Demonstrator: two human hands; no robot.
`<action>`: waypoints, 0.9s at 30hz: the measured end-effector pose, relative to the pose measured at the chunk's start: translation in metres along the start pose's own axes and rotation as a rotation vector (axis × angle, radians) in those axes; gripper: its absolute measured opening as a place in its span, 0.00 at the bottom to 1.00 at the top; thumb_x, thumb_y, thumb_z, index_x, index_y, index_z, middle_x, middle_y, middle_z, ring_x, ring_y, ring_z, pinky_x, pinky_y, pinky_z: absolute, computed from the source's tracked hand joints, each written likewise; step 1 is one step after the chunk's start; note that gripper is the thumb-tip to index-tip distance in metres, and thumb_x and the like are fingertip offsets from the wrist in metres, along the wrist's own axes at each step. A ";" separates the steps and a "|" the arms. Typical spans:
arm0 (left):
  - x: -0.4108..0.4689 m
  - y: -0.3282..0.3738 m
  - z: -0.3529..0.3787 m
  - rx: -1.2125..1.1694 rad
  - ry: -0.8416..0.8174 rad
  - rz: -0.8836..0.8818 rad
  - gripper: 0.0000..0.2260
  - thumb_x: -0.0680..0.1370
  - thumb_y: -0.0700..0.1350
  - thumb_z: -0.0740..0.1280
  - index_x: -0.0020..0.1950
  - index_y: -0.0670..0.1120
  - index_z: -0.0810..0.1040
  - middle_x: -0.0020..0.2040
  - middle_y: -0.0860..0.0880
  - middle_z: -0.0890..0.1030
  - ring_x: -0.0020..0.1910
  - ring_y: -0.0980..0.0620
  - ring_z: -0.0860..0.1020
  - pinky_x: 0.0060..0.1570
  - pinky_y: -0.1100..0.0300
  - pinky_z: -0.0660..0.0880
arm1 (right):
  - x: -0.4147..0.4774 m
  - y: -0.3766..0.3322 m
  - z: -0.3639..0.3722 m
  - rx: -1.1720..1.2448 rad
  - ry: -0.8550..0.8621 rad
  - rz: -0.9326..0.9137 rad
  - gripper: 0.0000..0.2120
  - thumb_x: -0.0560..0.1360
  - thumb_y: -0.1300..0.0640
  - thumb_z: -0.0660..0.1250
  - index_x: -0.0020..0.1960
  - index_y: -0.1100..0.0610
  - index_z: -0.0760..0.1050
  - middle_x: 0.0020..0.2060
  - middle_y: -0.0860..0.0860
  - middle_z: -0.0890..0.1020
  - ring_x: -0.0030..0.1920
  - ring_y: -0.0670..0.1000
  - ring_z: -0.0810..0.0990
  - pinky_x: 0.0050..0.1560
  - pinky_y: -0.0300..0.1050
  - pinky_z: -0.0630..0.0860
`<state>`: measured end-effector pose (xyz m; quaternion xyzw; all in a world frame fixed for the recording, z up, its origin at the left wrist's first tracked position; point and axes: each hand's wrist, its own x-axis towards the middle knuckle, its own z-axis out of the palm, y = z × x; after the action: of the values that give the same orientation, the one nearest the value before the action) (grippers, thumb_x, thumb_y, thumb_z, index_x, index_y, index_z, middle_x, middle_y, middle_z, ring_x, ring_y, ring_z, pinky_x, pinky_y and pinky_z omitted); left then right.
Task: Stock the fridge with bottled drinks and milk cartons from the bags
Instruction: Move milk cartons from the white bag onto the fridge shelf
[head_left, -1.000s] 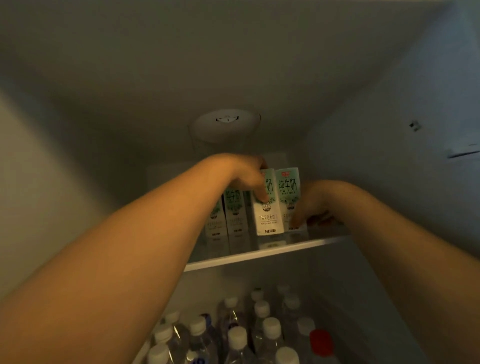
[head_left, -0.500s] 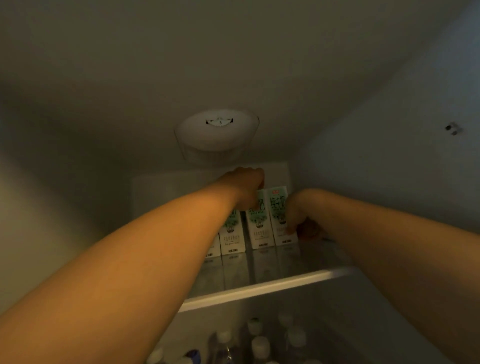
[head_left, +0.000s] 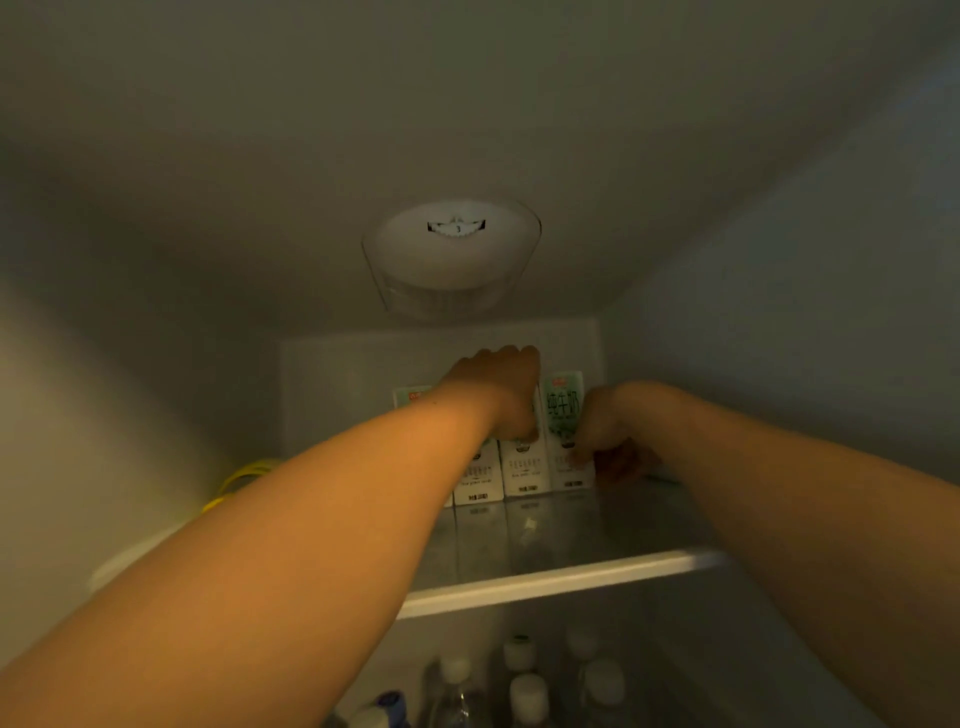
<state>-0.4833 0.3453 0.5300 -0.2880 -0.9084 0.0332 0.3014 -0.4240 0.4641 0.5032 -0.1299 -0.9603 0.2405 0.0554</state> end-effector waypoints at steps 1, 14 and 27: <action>0.000 0.000 -0.002 -0.048 -0.006 -0.001 0.30 0.73 0.46 0.73 0.72 0.47 0.64 0.66 0.46 0.72 0.62 0.46 0.73 0.56 0.53 0.75 | 0.003 0.001 -0.001 0.013 -0.022 0.011 0.16 0.79 0.60 0.66 0.65 0.64 0.72 0.55 0.59 0.82 0.54 0.56 0.83 0.59 0.53 0.78; -0.009 0.017 0.009 0.055 0.011 -0.079 0.32 0.75 0.52 0.73 0.74 0.44 0.64 0.68 0.44 0.72 0.65 0.43 0.73 0.60 0.51 0.71 | 0.009 -0.004 0.008 -0.295 0.124 0.000 0.23 0.82 0.52 0.61 0.73 0.60 0.63 0.69 0.57 0.72 0.58 0.54 0.76 0.58 0.41 0.70; -0.098 0.020 0.002 0.166 -0.055 -0.234 0.41 0.77 0.62 0.64 0.81 0.51 0.44 0.81 0.48 0.42 0.79 0.41 0.39 0.74 0.36 0.37 | -0.030 -0.010 0.032 -0.144 0.072 -0.121 0.20 0.83 0.58 0.55 0.74 0.58 0.62 0.72 0.56 0.68 0.71 0.56 0.66 0.70 0.47 0.62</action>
<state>-0.4108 0.3091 0.4722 -0.1530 -0.9378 0.0809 0.3010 -0.4033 0.4331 0.4785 -0.0839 -0.9786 0.1626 0.0947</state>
